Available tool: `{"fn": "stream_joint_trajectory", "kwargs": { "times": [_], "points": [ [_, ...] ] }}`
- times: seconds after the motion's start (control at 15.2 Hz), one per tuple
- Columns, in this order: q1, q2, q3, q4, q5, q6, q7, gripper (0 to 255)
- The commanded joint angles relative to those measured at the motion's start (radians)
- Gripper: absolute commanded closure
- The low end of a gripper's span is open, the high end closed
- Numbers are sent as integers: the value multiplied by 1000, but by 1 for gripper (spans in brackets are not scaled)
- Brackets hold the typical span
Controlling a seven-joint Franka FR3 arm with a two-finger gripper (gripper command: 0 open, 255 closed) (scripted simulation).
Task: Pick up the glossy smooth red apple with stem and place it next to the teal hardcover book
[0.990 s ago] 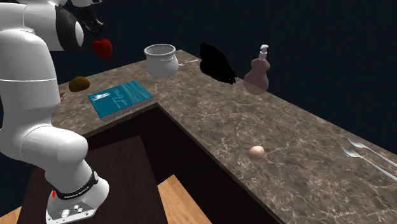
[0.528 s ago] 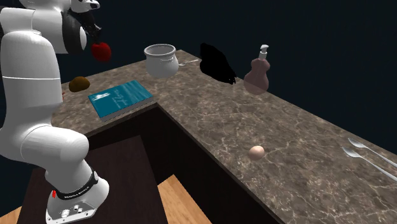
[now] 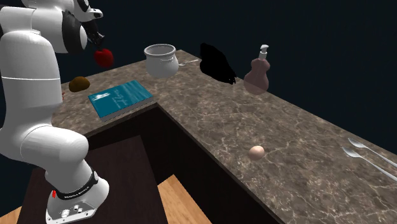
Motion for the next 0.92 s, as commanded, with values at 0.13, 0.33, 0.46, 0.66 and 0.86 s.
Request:
{"fn": "stream_joint_trajectory", "kwargs": {
  "times": [0.13, 0.33, 0.46, 0.66, 0.86],
  "points": [
    [-9, -2, -2, -61, -2, 58, 7, 255],
    [-14, 0, -4, -99, -6, 97, 12, 255],
    [-16, 3, -6, -122, -9, 122, 16, 255],
    [-19, 9, -9, -154, -14, 158, 22, 255],
    [-20, 17, -13, -183, -21, 194, 28, 255]
  ]
}}
